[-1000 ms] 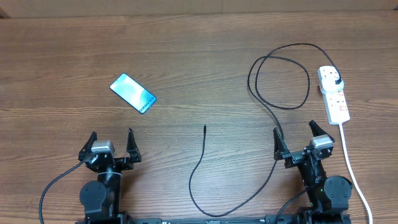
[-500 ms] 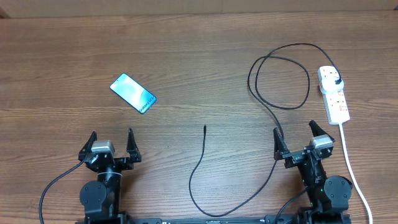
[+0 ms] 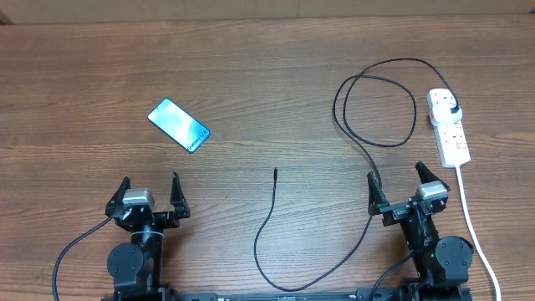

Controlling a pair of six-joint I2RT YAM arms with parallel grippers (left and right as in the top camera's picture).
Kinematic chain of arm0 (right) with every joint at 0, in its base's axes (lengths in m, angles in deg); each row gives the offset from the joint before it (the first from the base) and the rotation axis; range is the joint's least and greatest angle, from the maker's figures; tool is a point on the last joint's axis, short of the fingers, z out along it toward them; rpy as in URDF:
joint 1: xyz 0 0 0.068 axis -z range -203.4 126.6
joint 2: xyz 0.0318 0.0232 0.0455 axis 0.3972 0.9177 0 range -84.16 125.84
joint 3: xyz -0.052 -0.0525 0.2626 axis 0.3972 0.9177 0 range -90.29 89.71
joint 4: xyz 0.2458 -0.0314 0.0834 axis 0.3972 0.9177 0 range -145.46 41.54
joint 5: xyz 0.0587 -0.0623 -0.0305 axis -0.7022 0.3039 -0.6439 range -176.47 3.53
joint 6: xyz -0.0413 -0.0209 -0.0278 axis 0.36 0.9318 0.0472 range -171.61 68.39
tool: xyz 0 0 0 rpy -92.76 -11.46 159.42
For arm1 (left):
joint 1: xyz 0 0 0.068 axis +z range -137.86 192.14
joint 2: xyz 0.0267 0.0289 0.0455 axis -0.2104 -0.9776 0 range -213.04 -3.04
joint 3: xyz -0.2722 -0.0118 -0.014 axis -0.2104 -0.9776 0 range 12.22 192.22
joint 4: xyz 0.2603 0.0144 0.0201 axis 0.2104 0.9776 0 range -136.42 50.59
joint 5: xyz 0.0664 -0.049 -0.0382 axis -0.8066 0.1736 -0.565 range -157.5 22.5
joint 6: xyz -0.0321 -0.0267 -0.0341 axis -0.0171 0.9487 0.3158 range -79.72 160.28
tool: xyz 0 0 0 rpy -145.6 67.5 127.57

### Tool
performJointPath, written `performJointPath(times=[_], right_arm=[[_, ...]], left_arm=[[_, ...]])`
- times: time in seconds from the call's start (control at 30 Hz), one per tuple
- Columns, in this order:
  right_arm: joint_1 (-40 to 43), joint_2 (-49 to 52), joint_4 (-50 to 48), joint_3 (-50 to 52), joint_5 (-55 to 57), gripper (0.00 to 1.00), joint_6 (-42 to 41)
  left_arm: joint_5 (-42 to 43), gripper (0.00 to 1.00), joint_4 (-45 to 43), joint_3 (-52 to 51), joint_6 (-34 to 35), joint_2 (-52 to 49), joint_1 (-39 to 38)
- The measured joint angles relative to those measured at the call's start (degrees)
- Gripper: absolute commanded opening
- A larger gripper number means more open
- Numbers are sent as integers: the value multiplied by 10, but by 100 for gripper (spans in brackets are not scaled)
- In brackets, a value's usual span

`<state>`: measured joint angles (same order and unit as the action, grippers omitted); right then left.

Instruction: Plug charger to phone and switch on socket

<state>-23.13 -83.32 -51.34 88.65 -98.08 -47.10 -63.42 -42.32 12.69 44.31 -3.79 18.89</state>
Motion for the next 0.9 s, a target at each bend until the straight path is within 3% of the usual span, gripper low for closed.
performJointPath(times=[0.9], right_arm=[[0, 0, 0, 0, 0, 100, 0]], left_arm=[[-2, 100, 28, 11, 0, 0, 0]])
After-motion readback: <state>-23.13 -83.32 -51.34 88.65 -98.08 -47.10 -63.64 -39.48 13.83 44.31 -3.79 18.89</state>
